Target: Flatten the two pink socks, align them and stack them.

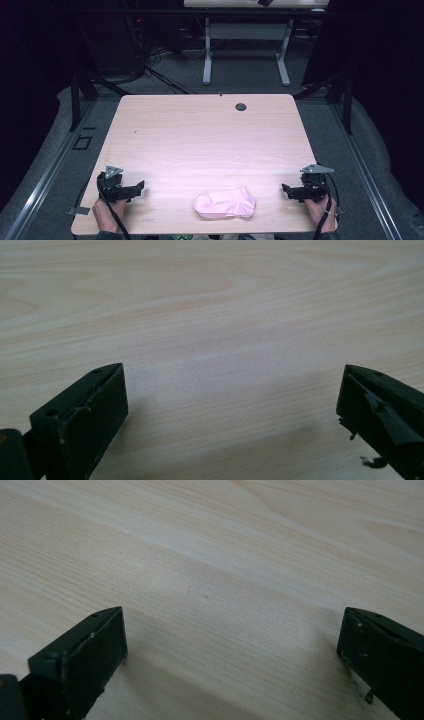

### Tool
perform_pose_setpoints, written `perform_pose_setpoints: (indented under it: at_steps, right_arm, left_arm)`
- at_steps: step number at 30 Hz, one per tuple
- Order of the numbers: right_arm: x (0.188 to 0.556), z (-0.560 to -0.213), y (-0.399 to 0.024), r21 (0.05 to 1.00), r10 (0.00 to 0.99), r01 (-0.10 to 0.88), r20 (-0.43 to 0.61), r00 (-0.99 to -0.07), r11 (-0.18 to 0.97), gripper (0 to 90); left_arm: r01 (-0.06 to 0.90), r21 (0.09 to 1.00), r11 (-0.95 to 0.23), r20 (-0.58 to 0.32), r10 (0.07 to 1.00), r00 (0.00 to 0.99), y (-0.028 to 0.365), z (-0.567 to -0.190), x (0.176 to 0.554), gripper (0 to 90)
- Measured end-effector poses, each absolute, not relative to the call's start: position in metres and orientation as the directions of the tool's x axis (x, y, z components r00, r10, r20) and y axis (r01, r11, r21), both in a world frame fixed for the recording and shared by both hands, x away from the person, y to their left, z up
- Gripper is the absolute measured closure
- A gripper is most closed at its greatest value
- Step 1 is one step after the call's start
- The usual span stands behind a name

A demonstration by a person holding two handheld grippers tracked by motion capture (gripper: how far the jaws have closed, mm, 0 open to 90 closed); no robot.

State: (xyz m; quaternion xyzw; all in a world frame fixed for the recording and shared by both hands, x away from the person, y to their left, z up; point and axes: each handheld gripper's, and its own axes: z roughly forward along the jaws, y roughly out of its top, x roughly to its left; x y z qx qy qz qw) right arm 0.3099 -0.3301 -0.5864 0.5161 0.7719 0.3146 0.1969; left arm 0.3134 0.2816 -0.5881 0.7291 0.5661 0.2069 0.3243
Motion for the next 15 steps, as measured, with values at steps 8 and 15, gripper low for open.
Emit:
perform_pose_setpoints:
  at_steps: [8, 15]
  right_arm:
    - [0.3119, -0.5895, -0.3282, 0.707, 0.918, 0.651, 0.008, -0.397, 0.275, 0.0]
    - [0.3112, -0.5900, -0.3281, 0.712, 0.919, 0.648, 0.010, -0.394, 0.270, 0.0]
  left_arm:
    - [0.678, 0.711, -0.186, -0.008, 0.962, 0.272, 0.2768, -0.5929, 0.3138, 0.0]
    - [0.679, 0.710, -0.189, -0.003, 0.962, 0.272, 0.2761, -0.5929, 0.3155, 0.0]
